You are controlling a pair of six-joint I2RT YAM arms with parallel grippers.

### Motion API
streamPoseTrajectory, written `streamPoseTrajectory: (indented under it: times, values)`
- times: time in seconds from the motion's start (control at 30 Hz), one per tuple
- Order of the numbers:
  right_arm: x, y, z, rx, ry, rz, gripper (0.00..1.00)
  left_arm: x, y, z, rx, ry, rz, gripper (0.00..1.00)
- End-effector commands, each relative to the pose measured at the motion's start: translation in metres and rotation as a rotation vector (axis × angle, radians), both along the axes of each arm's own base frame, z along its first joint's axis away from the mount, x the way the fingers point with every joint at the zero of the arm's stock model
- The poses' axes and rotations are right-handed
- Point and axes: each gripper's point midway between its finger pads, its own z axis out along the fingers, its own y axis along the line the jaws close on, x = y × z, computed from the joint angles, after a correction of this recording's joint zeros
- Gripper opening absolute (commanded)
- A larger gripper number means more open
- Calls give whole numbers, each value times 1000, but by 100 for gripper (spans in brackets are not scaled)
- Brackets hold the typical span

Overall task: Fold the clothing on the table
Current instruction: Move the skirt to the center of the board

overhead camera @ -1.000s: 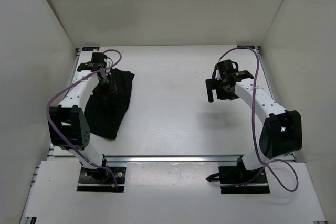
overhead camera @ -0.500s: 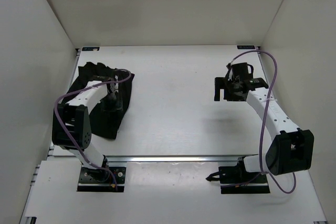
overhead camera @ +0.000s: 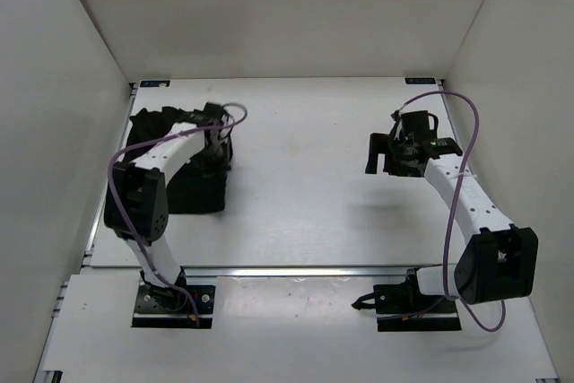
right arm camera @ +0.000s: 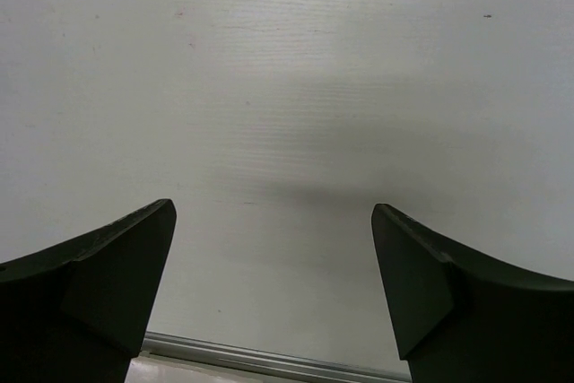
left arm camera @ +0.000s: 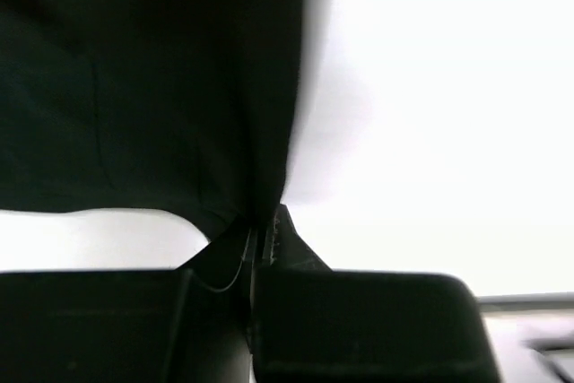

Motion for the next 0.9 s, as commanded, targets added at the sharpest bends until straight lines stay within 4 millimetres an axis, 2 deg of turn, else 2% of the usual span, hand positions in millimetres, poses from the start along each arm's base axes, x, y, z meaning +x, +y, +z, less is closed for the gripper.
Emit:
streamPoseTrajectory:
  times: [0.0,0.03,0.07,0.1,0.13,0.17,0.2,0.23,0.33,0.4,0.47,0.5,0.57,0.6,0.63,0.67,0.7,0.77,0.8,0.87]
  values:
    - [5,-9,15,41,-64,-53,88,63,-88,73,-233,-172,-63,0]
    - [3,-13,15,48,-62,-66,88,80,-117,99,-299,-211,-105,0]
    - [5,-15,16,56,-69,-66,88,94,-149,141,-407,-277,-143,0]
    - [2,-17,16,58,-73,-72,88,94,-175,146,-496,-235,-161,0]
    - [2,-18,20,56,-87,-76,88,110,-191,171,-573,-289,-173,0]
    - [0,-22,19,49,-79,-85,88,108,-208,192,-678,-275,-168,0]
    - [-1,-22,21,54,-87,-86,88,113,-218,206,-740,-289,-150,0]
    - [0,-26,23,60,-96,-99,88,108,-227,220,-811,-290,-175,0]
    - [-3,-32,23,65,-99,-110,88,102,-222,253,-896,-346,-157,0]
    - [-3,-31,22,81,-99,-108,88,96,-197,247,-918,-342,-100,0]
    - [-4,-29,21,88,-99,-102,87,102,-174,239,-906,-371,-54,0]
    - [-6,-29,18,91,-89,-105,87,99,-158,226,-893,-363,-27,0]
    - [-5,-25,15,113,-84,-101,88,74,-137,188,-878,-283,32,0]
    - [-6,-20,9,136,-66,-85,88,63,-129,159,-874,-233,60,0]
    - [-3,-15,8,162,-72,-84,89,58,-123,162,-890,-264,63,0]
    - [-3,-11,8,187,-75,-75,88,43,-116,144,-881,-232,88,0]
    - [-1,-5,1,230,-65,-84,89,37,-117,140,-902,-227,90,0]
    - [-1,0,-22,274,-8,-120,89,14,-109,111,-879,-179,133,0]
    - [2,6,-23,301,-6,-124,88,10,-105,103,-862,-178,138,0]
    - [4,15,-37,331,40,-150,87,-12,-98,77,-819,-120,156,0]
